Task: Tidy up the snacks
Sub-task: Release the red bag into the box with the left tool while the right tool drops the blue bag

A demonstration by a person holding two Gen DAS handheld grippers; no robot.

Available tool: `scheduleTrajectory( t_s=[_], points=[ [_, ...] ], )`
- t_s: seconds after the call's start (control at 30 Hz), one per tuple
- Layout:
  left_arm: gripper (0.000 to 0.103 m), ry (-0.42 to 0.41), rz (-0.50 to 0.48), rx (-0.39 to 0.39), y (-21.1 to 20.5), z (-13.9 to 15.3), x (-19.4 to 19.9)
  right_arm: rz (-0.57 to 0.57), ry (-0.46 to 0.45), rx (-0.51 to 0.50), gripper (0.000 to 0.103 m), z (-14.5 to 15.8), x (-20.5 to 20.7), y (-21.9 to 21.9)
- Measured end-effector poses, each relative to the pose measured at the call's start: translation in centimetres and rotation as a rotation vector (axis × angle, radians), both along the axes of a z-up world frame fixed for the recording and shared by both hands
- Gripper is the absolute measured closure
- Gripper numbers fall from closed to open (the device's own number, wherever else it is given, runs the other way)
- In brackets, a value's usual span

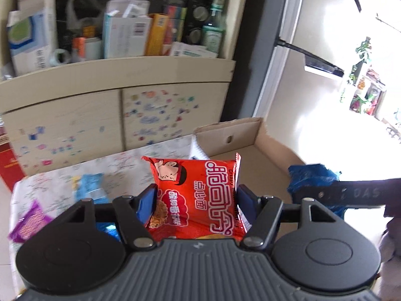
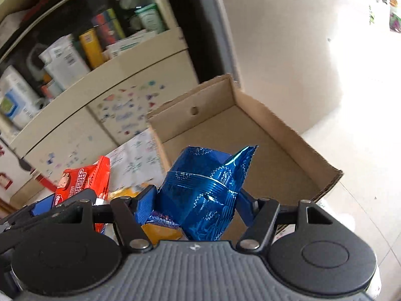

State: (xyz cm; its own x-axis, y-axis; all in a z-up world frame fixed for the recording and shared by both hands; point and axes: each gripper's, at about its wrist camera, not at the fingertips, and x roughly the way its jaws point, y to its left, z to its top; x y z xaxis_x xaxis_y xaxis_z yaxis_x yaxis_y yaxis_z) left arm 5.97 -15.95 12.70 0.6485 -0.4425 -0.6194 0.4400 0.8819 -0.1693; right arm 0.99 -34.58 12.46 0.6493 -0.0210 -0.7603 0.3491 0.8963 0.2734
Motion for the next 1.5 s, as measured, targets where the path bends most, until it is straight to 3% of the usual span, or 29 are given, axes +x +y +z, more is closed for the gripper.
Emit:
scheduleTrajectory(
  t_s=[0.5,0.63,0.77,0.93,1.0,1.33,1.5],
  points=[
    [0.035,0.102,-0.146,-0.037,-8.8,-4.0,5.1,-0.195,0.051,0.082,0.027,-1.4,1.8,-4.6],
    [0.020,0.102,-0.153,-0.019,-9.6,-5.4,5.3,-0.221,0.074,0.119,0.023,-2.1,2.2,-5.2],
    [0.019,0.070,-0.113,0.076,-10.1,-6.7,5.5,-0.235,0.084,0.125,0.022,-2.3,2.3,-5.5],
    [0.019,0.113,-0.023,0.181,-9.3,-8.8,6.3,-0.265,0.108,0.124,0.019,-2.8,2.2,-6.0],
    [0.012,0.103,0.009,0.220,-9.0,-9.2,6.3,-0.286,0.126,0.142,0.018,-3.1,2.1,-6.4],
    [0.007,0.166,0.148,0.223,-6.1,-9.2,4.6,-0.312,0.160,0.120,0.018,-3.7,2.2,-6.6],
    [0.011,0.180,0.138,0.197,-4.6,-8.7,3.0,-0.271,0.145,0.114,0.017,-3.4,2.4,-6.0]
  ],
)
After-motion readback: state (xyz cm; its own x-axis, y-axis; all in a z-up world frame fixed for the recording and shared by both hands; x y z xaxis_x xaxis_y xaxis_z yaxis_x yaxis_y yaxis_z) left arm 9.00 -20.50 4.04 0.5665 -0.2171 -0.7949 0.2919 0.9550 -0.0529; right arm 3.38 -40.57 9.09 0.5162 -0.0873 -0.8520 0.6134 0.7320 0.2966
